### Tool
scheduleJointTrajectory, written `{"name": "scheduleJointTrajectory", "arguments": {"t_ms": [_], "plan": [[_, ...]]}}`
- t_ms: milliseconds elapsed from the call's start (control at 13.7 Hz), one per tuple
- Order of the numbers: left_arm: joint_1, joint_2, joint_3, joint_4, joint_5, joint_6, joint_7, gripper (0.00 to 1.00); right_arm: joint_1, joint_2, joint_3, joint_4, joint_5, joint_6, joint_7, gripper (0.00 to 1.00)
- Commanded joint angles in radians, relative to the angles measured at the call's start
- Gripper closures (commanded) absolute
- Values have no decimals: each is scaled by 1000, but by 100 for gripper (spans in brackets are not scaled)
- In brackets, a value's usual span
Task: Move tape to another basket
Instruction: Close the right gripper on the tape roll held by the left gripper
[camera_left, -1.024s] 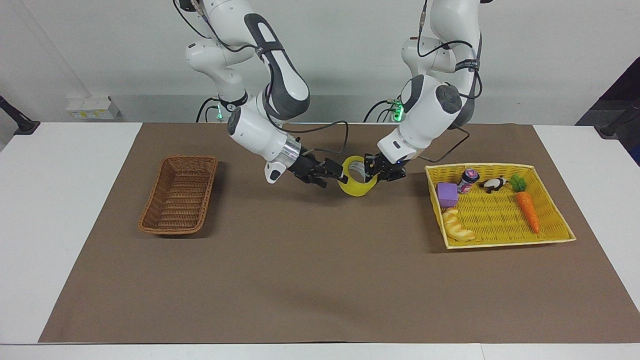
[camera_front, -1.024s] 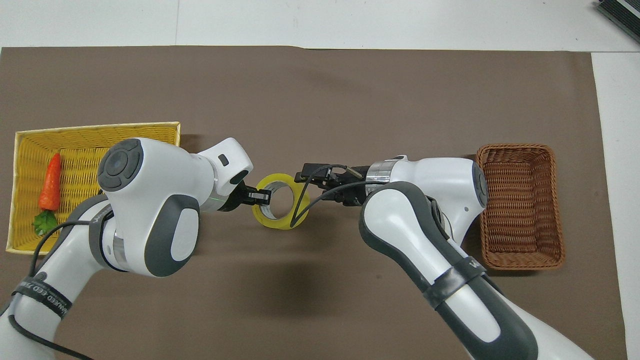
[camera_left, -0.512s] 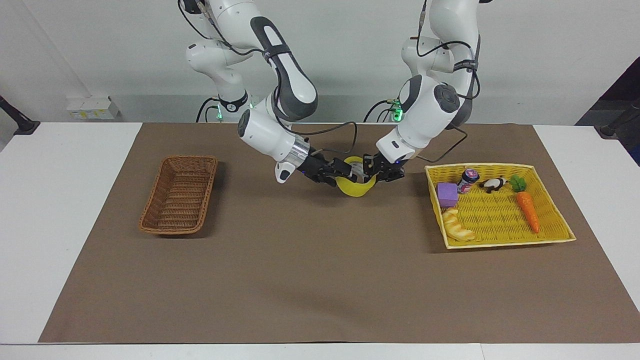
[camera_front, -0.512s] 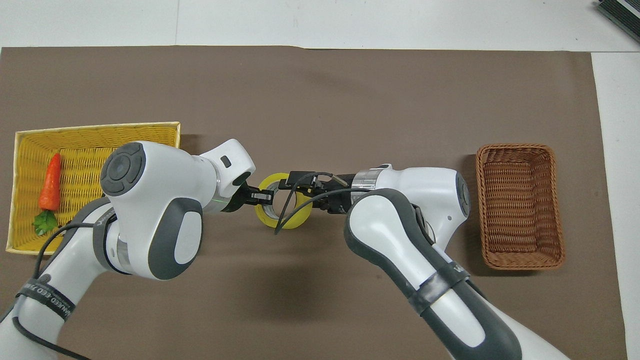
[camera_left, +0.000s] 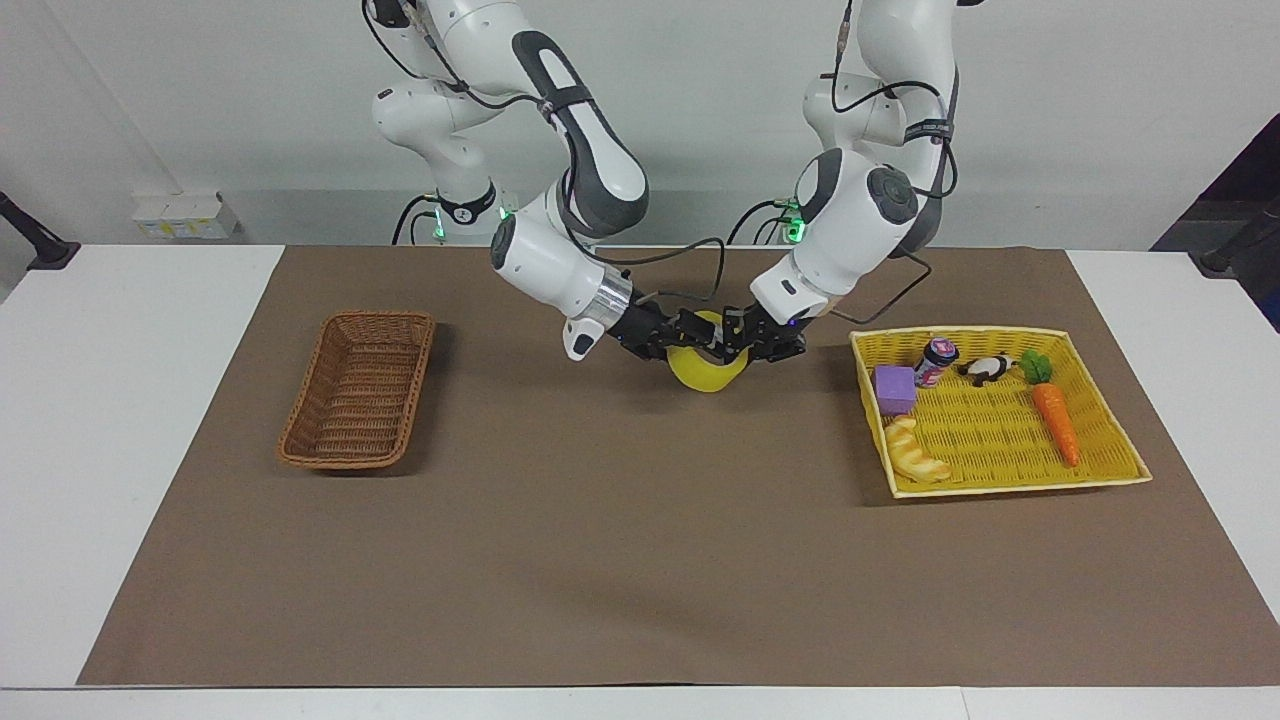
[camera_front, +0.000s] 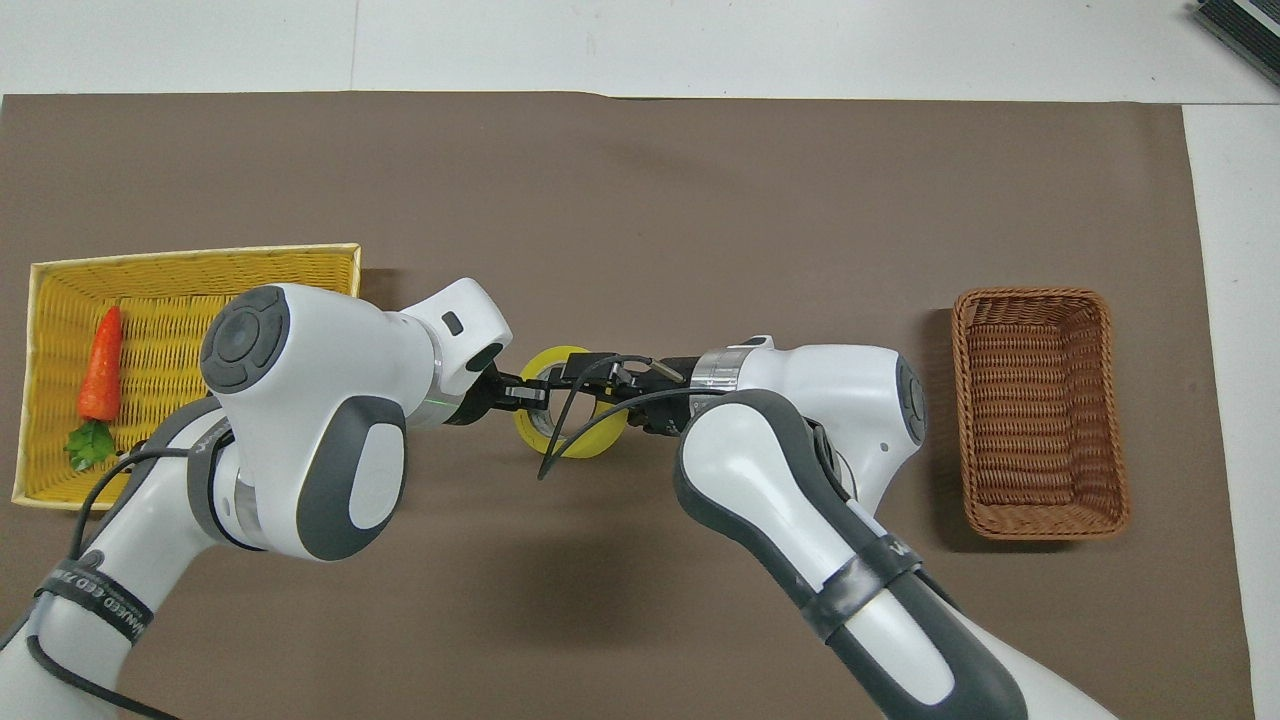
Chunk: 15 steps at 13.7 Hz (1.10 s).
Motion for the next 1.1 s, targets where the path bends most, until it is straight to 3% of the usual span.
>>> {"name": "scheduleJointTrajectory", "arguments": {"t_ms": [0,293,659,1024], "plan": [[-10,-18,14,-5,-24,13,0,100,1,-10,0,-18,36,1,-49,34],[-5,-18,16,-3,-24,10,2,100,-6,-10,0,-19,36,-2,-48,58],[-4,-13,16,14,-24,-1,0,98,-6,-10,0,-19,36,0,-45,59],[-2,-15,19,33,-22,-4,0,43,-6,-10,0,-18,36,1,-43,59]]}}
